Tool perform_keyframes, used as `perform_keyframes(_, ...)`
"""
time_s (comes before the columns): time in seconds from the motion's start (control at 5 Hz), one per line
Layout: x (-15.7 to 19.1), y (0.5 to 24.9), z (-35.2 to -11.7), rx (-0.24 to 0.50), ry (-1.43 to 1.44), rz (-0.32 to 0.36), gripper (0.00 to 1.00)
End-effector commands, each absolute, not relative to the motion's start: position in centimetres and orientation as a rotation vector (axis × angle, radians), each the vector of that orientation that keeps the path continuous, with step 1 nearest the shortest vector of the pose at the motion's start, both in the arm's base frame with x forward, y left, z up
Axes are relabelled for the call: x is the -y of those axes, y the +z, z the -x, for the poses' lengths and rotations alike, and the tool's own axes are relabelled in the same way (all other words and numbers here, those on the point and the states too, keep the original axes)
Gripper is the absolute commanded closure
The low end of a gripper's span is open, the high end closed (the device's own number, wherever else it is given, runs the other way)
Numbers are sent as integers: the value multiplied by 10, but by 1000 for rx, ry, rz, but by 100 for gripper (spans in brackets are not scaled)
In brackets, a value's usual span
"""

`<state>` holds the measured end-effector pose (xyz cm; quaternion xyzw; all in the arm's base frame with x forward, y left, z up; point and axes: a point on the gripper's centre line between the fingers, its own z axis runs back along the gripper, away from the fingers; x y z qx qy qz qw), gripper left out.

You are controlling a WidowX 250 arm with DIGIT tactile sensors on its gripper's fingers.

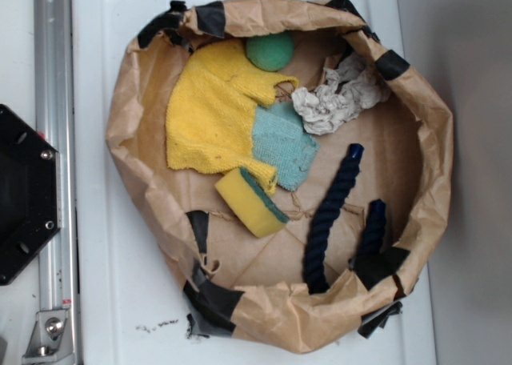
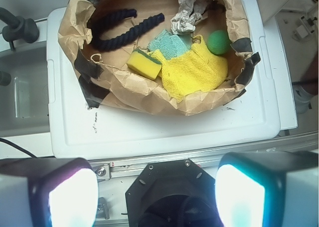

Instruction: Grab the green sponge.

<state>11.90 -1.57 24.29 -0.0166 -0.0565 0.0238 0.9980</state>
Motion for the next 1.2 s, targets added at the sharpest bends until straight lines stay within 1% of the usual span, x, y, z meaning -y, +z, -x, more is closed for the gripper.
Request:
perform_keyframes(0.0,16,243,-119,113,48,33,0)
perform_keyframes(0.2,-17,206,-160,164,14,6,0)
perform_keyframes(0.4,-29,195,-212,192,1,1,0)
perform_keyframes(0.6,-26,175,-257,172,-50,44,0)
perform_keyframes(0.8,-13,141,-273,119,-102,56,0)
perform_keyframes(1.0,9,111,-268,72,-221,56,0)
